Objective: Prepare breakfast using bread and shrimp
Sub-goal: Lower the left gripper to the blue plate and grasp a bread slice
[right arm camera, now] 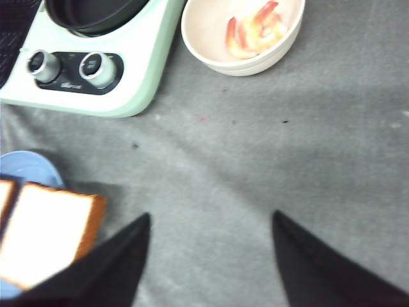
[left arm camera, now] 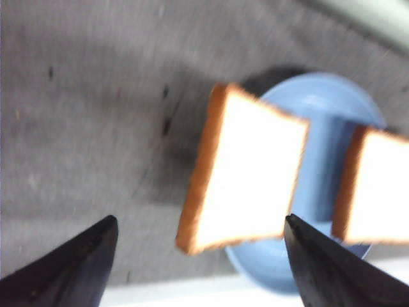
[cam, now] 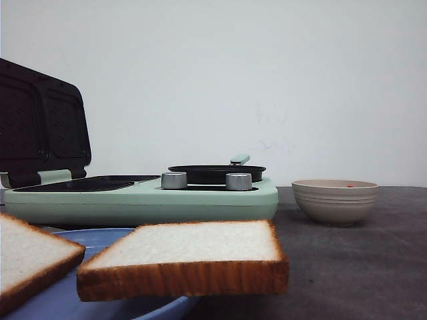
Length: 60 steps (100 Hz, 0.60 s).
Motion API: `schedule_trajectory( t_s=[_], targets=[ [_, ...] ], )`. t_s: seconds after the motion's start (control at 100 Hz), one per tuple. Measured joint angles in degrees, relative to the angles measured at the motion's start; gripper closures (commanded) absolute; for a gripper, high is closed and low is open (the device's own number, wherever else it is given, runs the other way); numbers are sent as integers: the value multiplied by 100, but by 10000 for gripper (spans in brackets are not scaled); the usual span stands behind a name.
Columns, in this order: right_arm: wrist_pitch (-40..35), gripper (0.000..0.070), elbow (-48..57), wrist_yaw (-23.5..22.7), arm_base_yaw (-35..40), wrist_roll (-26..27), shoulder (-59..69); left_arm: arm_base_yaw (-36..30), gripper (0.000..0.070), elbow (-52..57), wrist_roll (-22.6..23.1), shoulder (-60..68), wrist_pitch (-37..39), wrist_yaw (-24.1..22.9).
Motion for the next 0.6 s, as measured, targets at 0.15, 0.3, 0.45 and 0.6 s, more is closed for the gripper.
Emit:
schedule_trajectory(
  t_s=[0.15,0.3,0.45,0.6],
  targets=[
    [-2,282,0,-72,0,-2,0,0,225,0,225,538,-136,195],
    [-2,282,0,-170,0,-2,0,-2,226,0,426,990,-146,542],
    [-2,283,0,-219,0,-2,0,-160,226,0,531,1419,-66,610],
    [-2,283,0,-308,0,-2,0,-361,225,0,575,1832,107,608]
  ],
)
